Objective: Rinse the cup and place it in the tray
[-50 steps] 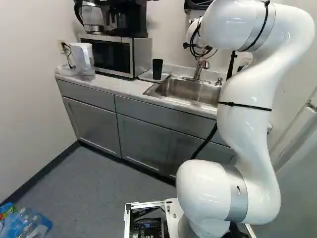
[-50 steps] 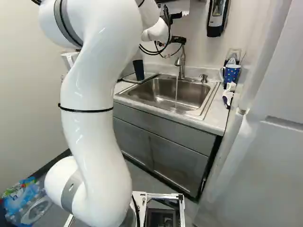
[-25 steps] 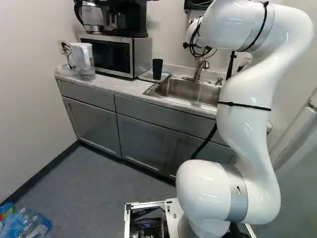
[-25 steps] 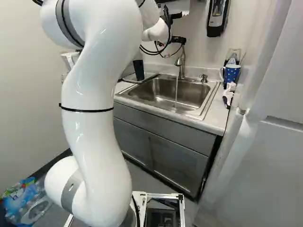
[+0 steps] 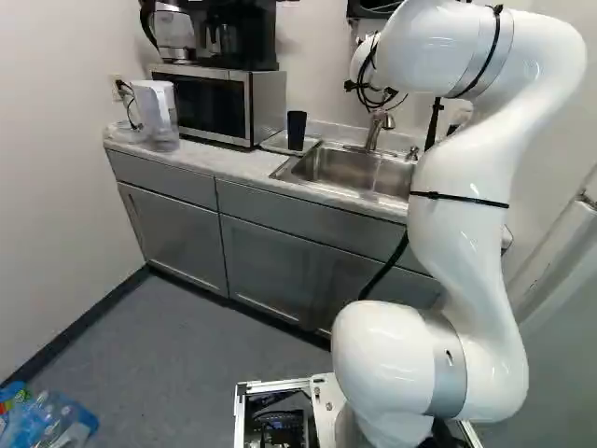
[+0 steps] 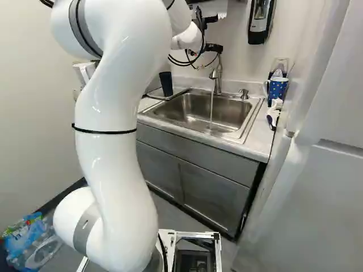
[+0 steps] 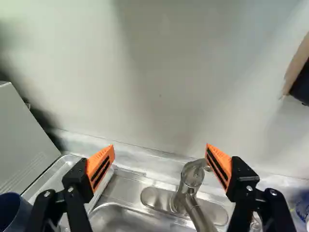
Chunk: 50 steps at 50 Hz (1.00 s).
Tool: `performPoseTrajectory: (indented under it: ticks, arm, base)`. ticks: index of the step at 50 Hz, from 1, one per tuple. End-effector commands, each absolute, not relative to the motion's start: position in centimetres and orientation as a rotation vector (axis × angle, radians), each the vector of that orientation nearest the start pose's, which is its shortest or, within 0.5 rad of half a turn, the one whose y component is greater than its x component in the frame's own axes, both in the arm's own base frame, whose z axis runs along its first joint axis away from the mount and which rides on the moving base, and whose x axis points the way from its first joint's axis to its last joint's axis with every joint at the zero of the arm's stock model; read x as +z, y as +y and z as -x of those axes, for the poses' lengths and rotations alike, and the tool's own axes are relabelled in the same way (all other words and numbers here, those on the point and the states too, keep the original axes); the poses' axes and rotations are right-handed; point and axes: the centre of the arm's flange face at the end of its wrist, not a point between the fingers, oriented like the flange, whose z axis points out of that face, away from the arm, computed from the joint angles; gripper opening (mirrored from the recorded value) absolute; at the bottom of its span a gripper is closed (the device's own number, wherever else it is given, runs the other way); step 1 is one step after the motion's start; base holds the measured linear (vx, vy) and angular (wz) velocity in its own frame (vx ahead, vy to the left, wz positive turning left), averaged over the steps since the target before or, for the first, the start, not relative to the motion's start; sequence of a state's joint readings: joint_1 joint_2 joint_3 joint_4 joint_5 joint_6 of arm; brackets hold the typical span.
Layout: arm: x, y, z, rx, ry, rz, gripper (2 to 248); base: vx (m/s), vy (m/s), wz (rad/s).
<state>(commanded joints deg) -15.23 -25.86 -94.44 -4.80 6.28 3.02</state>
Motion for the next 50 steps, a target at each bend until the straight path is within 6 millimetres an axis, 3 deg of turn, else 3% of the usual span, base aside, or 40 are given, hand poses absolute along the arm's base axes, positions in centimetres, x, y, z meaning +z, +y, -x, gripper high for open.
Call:
performPoseTrajectory:
  ticks: [50]
  arm:
    - [67.0,-18.0,-67.3,-1.882,0.31,2.701,247]
  base:
    - [0.0,0.0,0.0]
